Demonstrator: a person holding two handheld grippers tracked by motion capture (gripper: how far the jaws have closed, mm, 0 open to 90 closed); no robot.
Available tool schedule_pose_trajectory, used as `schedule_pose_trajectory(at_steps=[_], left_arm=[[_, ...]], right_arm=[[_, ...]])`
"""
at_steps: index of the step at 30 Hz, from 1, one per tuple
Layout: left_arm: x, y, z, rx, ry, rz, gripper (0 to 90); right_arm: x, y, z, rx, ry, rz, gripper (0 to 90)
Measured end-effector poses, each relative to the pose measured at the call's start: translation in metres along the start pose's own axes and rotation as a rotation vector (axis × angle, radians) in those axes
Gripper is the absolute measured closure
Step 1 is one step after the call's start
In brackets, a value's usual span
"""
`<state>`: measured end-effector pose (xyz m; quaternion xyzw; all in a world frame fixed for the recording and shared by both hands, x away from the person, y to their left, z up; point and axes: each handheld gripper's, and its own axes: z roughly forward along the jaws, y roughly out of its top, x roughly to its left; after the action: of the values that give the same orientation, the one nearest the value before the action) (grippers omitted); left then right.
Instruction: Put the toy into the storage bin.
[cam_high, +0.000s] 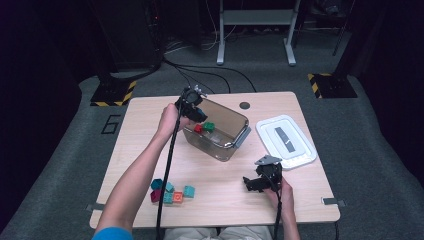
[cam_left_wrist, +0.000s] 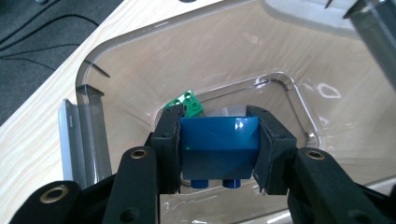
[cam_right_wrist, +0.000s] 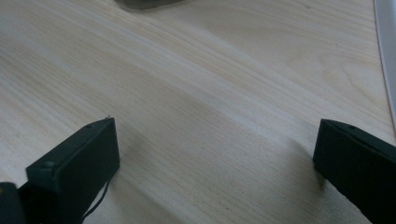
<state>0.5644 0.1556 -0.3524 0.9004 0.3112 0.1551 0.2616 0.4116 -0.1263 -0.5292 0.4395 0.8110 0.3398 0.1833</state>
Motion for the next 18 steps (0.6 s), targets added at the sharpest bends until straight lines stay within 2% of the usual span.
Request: schedule_pose_trajectory(at_steps=[6, 11, 12, 15, 18], left_arm=[[0.006, -0.001, 0.010, 0.025, 0.013, -0.017, 58.5], [0.012, -0.003, 0.018, 0.029, 0.001, -0.046, 57.7], [0.013, -0.003, 0.020, 0.027, -0.004, -0.055, 55.9], [0.013, -0.004, 0.020, 0.023, -0.002, -0.071, 41.0], [0.013, -0.006, 0.014, 0.005, 0.005, -0.082, 32.6]], right_arm=[[0.000, 0.000, 0.000, 0.000, 0.000, 0.000, 0.0], [0.000, 0.000, 0.000, 0.001, 0.001, 0.000, 0.0], [0.000, 0.000, 0.000, 0.001, 0.001, 0.000, 0.0], [0.000, 0.000, 0.000, 0.000, 0.002, -0.001, 0.0], [0.000, 0.000, 0.000, 0.000, 0.002, -0.001, 0.0]])
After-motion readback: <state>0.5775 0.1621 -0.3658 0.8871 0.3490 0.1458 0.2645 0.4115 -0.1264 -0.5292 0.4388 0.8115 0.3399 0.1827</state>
